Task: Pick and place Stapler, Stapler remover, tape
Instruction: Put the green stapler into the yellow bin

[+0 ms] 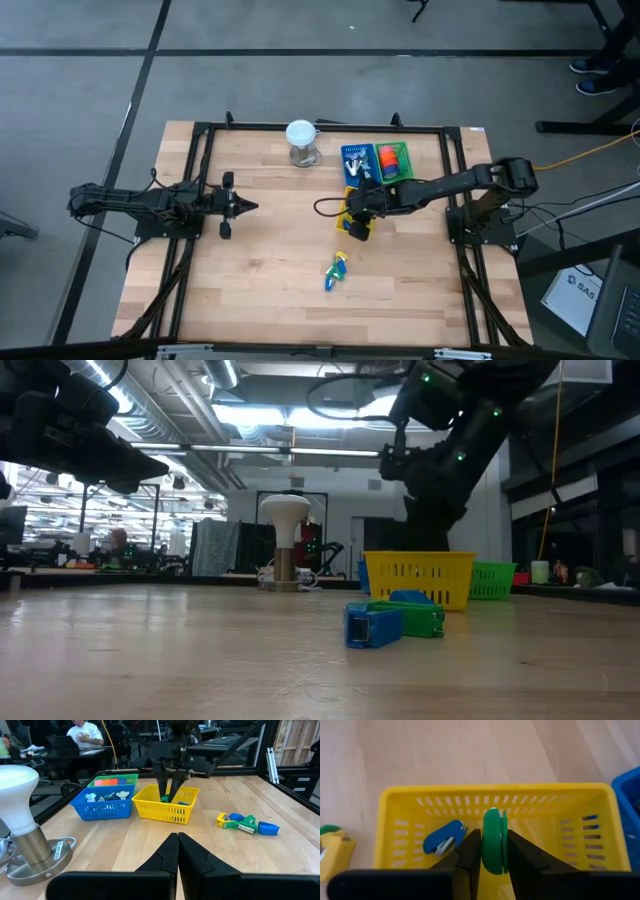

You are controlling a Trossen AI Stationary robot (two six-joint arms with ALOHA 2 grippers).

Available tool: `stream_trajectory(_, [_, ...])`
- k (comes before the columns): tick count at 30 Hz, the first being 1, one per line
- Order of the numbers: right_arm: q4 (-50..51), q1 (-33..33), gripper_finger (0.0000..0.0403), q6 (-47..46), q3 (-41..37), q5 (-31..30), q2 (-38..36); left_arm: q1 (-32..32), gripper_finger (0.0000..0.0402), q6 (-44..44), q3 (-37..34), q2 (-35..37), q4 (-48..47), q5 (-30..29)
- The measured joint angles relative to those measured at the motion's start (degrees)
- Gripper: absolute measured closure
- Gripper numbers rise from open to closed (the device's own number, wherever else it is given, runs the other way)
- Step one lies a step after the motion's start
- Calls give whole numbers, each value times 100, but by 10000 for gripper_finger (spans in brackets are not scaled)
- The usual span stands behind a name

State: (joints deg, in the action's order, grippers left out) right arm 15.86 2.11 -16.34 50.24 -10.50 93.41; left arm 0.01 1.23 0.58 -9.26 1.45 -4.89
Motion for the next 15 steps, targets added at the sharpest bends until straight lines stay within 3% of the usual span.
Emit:
stream_trajectory(9, [-515,-6,313,28,1,2,193,-2,400,0,0,0,0,0])
stream_trajectory(15, [-488,-6,263,26,97,2,199,-1,400,0,0,0,0,0])
